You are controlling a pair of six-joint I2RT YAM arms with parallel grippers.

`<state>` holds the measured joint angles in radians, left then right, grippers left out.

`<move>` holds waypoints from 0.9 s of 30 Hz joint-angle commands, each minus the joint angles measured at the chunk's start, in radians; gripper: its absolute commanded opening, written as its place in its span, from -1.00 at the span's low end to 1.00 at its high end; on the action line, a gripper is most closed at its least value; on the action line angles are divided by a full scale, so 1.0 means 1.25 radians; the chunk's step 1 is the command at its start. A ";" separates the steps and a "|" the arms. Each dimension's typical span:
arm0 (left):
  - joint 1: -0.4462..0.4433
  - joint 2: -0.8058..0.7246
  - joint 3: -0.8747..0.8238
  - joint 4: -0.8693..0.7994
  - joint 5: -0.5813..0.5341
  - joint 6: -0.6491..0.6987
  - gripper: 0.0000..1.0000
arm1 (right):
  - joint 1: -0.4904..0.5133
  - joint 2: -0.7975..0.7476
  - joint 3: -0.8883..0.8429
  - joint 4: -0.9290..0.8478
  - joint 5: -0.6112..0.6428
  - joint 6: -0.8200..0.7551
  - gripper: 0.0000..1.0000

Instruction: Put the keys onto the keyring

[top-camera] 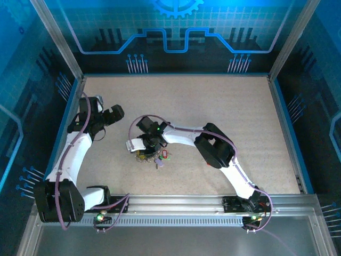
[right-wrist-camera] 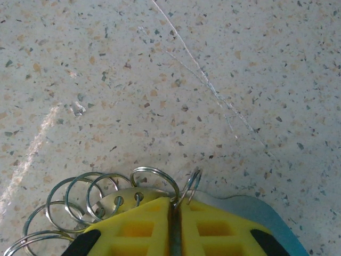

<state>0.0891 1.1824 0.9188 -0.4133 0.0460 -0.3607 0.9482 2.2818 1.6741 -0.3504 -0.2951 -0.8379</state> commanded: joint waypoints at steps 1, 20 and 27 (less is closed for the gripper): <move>0.009 -0.018 -0.004 -0.002 -0.008 0.013 0.98 | 0.000 -0.017 -0.021 0.004 0.012 -0.004 -0.71; 0.009 -0.015 -0.011 0.012 0.001 0.000 0.98 | -0.007 -0.047 -0.076 0.119 0.061 0.086 -0.58; 0.009 -0.014 -0.011 0.013 0.001 -0.003 0.98 | -0.015 -0.053 -0.076 0.122 0.037 0.100 -0.75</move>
<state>0.0891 1.1820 0.9169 -0.4129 0.0460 -0.3611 0.9394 2.2490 1.5875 -0.1967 -0.2241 -0.7368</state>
